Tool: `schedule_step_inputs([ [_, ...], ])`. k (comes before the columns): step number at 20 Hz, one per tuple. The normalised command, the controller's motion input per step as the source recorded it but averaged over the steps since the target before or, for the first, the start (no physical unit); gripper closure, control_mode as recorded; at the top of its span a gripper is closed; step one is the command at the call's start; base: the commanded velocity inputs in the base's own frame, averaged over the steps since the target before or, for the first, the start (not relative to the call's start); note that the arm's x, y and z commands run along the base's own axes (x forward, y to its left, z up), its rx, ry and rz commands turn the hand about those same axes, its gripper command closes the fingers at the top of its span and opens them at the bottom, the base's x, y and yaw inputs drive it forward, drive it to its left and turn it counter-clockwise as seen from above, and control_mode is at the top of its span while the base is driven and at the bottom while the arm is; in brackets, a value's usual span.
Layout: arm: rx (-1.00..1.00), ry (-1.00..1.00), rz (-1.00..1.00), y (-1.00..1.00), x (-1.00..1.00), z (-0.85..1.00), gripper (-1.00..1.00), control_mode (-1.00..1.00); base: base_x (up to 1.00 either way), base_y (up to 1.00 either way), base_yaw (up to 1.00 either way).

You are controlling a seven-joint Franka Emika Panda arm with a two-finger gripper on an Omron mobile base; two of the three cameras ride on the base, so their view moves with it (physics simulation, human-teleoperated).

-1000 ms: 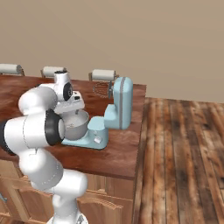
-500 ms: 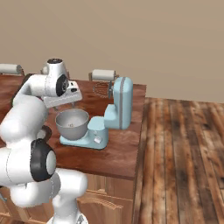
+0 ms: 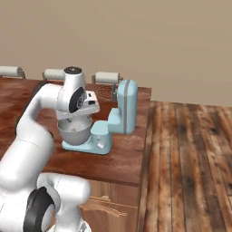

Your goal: Add butter and sugar cubes to the stand mixer bowl and then turn on the stand mixer to begin making frosting.

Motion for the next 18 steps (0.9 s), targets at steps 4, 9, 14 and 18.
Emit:
schedule_step_inputs([
  [4,0.12,-0.06,-0.07,-0.91,-0.32,0.03,-1.00,-1.00,0.00,0.00,0.00],
  [9,0.15,-0.03,-0.08,-0.85,-0.11,0.15,-1.00,-1.00,0.00,0.00,0.00],
  [14,0.24,0.00,-0.07,-0.77,0.02,0.09,-1.00,-1.00,0.00,0.00,0.00],
  [18,0.28,-0.03,-0.04,-0.55,0.17,0.00,-1.00,-1.00,0.00,0.00,0.00],
])
